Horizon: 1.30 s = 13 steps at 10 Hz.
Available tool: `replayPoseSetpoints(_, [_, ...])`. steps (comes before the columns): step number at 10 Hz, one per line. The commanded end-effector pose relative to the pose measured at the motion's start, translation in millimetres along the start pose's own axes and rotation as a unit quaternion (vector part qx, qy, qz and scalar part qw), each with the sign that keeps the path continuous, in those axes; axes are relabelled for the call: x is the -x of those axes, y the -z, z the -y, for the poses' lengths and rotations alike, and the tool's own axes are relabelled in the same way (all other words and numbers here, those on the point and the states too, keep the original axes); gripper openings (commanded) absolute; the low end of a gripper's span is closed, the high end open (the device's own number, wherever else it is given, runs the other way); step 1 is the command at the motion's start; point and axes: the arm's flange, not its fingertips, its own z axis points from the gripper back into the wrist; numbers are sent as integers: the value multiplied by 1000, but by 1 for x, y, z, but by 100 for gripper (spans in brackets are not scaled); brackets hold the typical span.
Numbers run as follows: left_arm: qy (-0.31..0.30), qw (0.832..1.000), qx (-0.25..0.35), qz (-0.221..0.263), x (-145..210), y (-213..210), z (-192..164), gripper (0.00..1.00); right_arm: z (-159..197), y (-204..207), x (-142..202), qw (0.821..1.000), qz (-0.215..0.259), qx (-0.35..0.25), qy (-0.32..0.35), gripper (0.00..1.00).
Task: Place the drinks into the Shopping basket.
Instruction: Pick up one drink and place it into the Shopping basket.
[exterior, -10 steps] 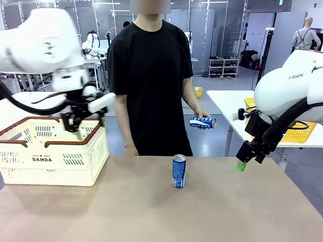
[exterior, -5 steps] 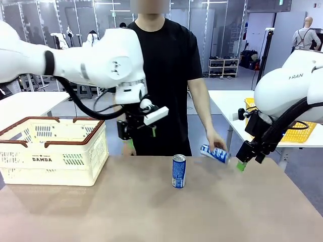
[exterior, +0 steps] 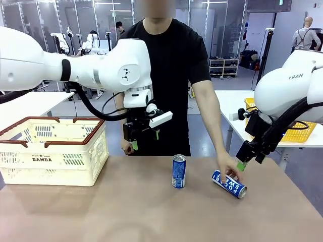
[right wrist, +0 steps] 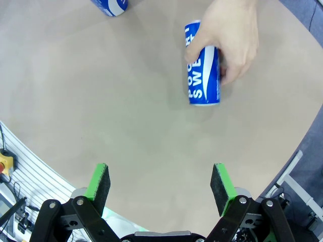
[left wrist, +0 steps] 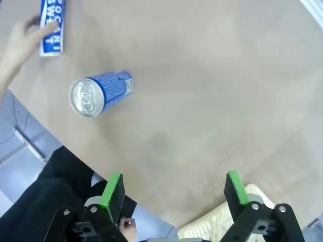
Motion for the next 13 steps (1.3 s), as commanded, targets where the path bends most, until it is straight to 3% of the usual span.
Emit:
replayPoseSetpoints(1, [3,1000,10,3,1,-14,52,100,2,-1,1,1000,-4,3,-4,100])
replayPoseSetpoints(4, [-39,999,12,3,23,-11,132,100,2,-1,1,1000,-4,3,-4,100])
replayPoseSetpoints(7, [-77,997,-3,12,41,3,167,100,2,-1,1,1000,-4,3,-4,100])
replayPoseSetpoints(10, [-75,997,-10,16,49,8,160,100,2,-1,1,1000,-4,3,-4,100])
replayPoseSetpoints(13, [-39,999,-17,6,33,7,102,100,2,-1,1,1000,-4,3,-4,100])
